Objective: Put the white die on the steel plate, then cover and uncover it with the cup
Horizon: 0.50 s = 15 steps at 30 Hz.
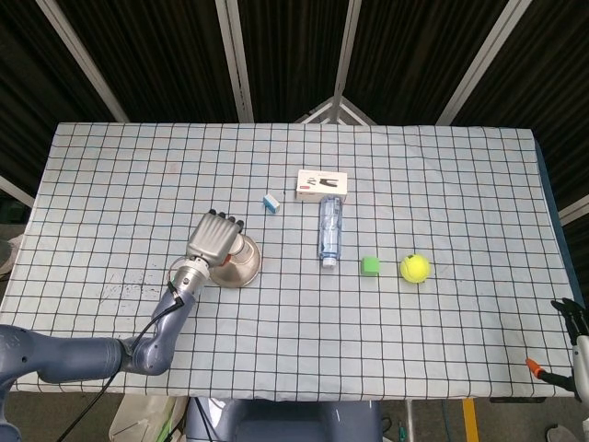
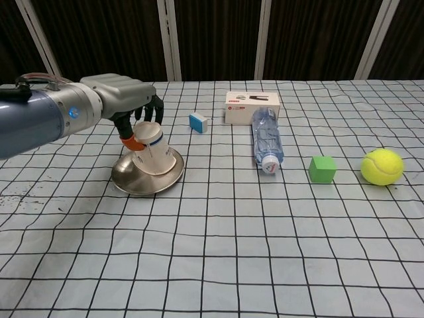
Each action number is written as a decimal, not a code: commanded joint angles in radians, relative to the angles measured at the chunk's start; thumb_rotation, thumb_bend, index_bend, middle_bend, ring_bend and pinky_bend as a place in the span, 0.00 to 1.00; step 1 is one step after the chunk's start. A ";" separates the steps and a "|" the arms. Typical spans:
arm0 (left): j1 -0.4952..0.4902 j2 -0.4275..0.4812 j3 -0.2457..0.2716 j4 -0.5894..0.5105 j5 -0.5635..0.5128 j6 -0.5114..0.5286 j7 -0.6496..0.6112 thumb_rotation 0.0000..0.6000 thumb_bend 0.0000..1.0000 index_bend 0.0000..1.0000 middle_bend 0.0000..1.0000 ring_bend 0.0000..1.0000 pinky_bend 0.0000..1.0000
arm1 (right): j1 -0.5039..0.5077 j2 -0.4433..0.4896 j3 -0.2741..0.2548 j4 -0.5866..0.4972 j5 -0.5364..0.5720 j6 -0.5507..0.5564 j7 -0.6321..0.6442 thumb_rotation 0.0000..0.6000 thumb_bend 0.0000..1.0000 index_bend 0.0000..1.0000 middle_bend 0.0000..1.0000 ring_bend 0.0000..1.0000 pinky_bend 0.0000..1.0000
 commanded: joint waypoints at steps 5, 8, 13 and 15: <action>0.026 -0.058 0.008 0.072 0.103 -0.016 -0.063 1.00 0.48 0.51 0.48 0.35 0.31 | 0.000 0.002 0.000 -0.001 0.000 0.000 0.002 1.00 0.04 0.18 0.12 0.11 0.02; 0.031 -0.062 -0.008 0.064 0.103 -0.024 -0.075 1.00 0.48 0.52 0.48 0.35 0.31 | 0.000 0.003 0.000 -0.001 0.001 -0.001 0.001 1.00 0.04 0.18 0.12 0.12 0.02; 0.039 -0.058 -0.027 0.047 0.103 -0.028 -0.096 1.00 0.48 0.52 0.48 0.35 0.31 | 0.001 0.003 -0.001 -0.004 -0.002 -0.001 0.000 1.00 0.04 0.18 0.12 0.12 0.02; 0.046 -0.053 -0.036 0.033 0.090 -0.037 -0.108 1.00 0.48 0.52 0.48 0.35 0.31 | 0.000 0.003 -0.001 -0.003 -0.003 0.001 -0.003 1.00 0.04 0.18 0.12 0.12 0.02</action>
